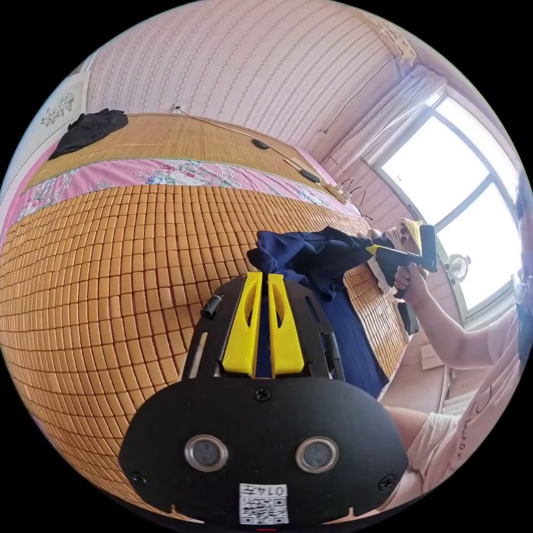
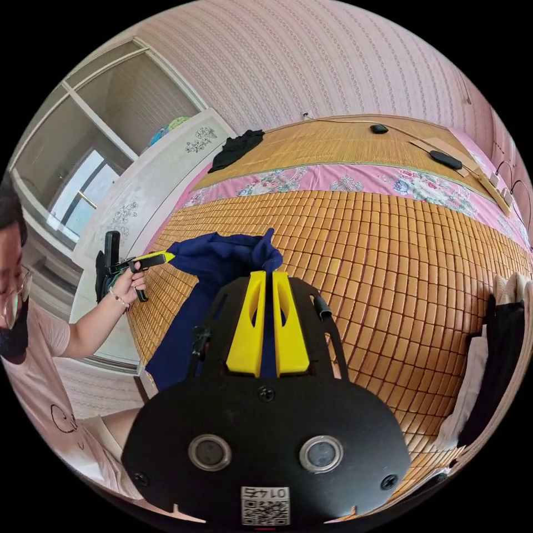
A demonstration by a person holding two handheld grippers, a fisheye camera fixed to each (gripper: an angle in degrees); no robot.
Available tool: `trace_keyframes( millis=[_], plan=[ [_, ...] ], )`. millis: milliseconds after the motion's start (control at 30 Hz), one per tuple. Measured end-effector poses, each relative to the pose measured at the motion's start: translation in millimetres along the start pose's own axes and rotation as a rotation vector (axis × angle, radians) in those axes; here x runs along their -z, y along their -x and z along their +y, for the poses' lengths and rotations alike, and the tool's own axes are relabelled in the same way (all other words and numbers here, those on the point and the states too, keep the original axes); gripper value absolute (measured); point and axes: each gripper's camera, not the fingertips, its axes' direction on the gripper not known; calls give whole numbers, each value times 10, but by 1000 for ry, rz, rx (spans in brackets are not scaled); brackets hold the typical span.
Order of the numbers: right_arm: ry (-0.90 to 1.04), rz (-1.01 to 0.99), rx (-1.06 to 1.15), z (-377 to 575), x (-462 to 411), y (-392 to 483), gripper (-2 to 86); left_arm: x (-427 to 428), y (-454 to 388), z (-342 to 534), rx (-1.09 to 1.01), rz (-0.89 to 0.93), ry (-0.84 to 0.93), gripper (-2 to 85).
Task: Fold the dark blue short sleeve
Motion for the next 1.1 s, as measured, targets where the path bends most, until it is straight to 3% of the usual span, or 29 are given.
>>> trace_keyframes(
  millis=[233,367,767,900,1100],
  plan=[
    [14,-109,-93,1507,24,62,12,218,-306,1404,217,-15,-99,-9],
    [101,-53,-123,2067,-274,-33,12,131,-269,2026,334,-1,-192,-9],
    [-137,11,93,2484,366,519,13,630,-605,2546,139,-12,-376,-8],
    [-165,-4,87,2715,663,823,14,919,-712,2898,197,37,-362,-8],
    [87,42,-22,3374,323,1074,17,727,-588,3692,387,82,-249,-7]
  ],
)
